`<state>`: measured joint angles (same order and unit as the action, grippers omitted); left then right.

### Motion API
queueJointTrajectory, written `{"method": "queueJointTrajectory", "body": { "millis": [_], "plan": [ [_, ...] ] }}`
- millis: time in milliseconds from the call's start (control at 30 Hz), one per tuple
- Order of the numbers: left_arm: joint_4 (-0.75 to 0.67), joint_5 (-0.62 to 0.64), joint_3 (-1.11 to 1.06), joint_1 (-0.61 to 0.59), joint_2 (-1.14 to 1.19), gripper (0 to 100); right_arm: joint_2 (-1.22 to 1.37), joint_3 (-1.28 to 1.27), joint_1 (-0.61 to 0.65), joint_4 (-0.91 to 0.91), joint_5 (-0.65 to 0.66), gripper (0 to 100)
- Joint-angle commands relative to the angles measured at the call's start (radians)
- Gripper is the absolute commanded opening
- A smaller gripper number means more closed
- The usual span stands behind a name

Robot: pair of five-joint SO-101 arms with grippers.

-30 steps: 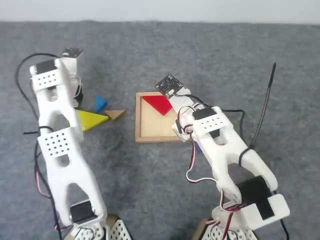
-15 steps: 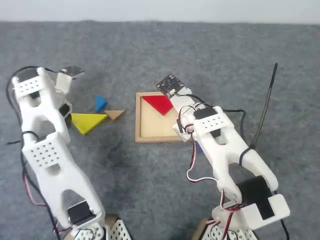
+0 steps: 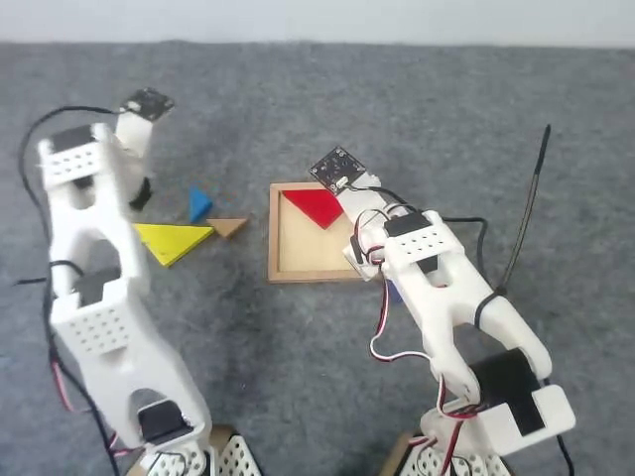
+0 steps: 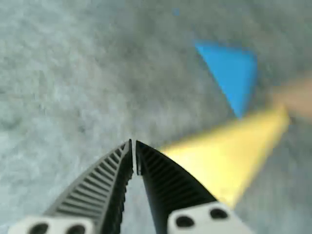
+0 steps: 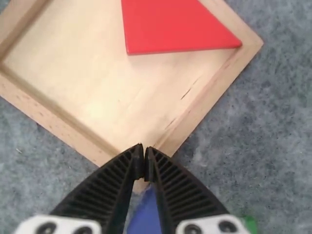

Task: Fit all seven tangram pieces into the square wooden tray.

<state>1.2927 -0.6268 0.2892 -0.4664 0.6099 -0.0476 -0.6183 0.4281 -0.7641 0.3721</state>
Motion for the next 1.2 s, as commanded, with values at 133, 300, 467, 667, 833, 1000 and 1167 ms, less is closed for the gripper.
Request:
{"method": "queueJointTrajectory", "body": {
  "millis": [133, 300, 467, 667, 833, 1000, 1167],
  "plan": [
    [-0.02, 0.138, -0.002, 0.008, 0.06, 1, -0.044, 0.008, -0.015, 0.016, 0.009, 1.0],
    [0.124, 0.072, 0.002, -0.008, 0.044, 1, -0.044, 0.008, -0.015, 0.016, 0.011, 1.0],
    [0.264, -0.068, -0.001, -0.021, 0.032, 1, -0.044, 0.008, -0.015, 0.016, 0.011, 1.0],
    [0.393, -0.181, -0.031, -0.074, 0.006, 1, -0.044, 0.008, -0.015, 0.016, 0.011, 1.0],
    [0.416, -0.253, -0.151, -0.121, -0.106, 1, -0.044, 0.008, -0.015, 0.016, 0.011, 1.0],
    [0.304, -0.342, -0.438, -0.083, -0.318, 2, -0.044, 0.008, -0.015, 0.016, 0.011, 1.0],
    [0.133, -0.339, -0.696, -0.046, -0.626, 15, -0.044, 0.008, -0.016, 0.016, 0.011, 1.0]
  ]
}}
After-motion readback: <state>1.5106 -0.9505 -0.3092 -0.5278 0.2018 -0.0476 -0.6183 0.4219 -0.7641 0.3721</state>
